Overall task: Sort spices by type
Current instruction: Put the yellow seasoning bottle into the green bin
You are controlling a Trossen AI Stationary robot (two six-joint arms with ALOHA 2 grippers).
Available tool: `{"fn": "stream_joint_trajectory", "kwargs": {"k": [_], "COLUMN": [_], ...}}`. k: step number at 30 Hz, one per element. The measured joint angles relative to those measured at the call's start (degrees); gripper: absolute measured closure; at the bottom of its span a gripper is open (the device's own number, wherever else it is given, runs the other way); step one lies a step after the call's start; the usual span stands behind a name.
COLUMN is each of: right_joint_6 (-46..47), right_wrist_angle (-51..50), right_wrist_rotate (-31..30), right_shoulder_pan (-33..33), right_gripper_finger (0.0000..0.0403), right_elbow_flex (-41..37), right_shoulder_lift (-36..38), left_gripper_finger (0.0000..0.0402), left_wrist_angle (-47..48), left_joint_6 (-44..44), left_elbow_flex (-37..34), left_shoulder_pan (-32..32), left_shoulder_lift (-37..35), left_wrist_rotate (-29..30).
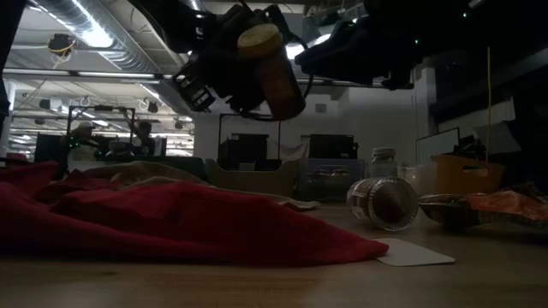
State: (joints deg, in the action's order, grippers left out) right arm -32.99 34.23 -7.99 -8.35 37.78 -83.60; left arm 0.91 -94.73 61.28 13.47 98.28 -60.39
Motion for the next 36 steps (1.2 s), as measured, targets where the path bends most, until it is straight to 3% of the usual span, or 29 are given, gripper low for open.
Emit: {"fn": "stream_joint_trajectory", "kwargs": {"k": [17, 29, 36], "right_joint_6": [-3.31, -3.91, -11.85], "right_wrist_angle": [0.57, 0.09, 3.67], "right_wrist_rotate": [-1.36, -0.91, -2.13], "right_shoulder_pan": [-0.32, -0.28, -0.36], "right_gripper_finger": [0.0151, 0.0151, 0.0151], "right_elbow_flex": [0.0, 0.0, 0.1], "right_shoulder_lift": [0.01, 0.08, -3.76], "left_gripper_finger": [0.0196, 0.0196, 0.0196], "left_wrist_angle": [-8.82, -11.79, -12.19], "left_joint_6": [-6.86, -6.88, -8.42], "left_elbow_flex": [-0.04, -0.12, -0.35], "left_shoulder_pan": [-1.81, -2.36, -3.76], "left_shoulder_lift": [-0.02, -0.02, 0.11], "left_wrist_rotate": [1.05, 6.25, 7.22]}}
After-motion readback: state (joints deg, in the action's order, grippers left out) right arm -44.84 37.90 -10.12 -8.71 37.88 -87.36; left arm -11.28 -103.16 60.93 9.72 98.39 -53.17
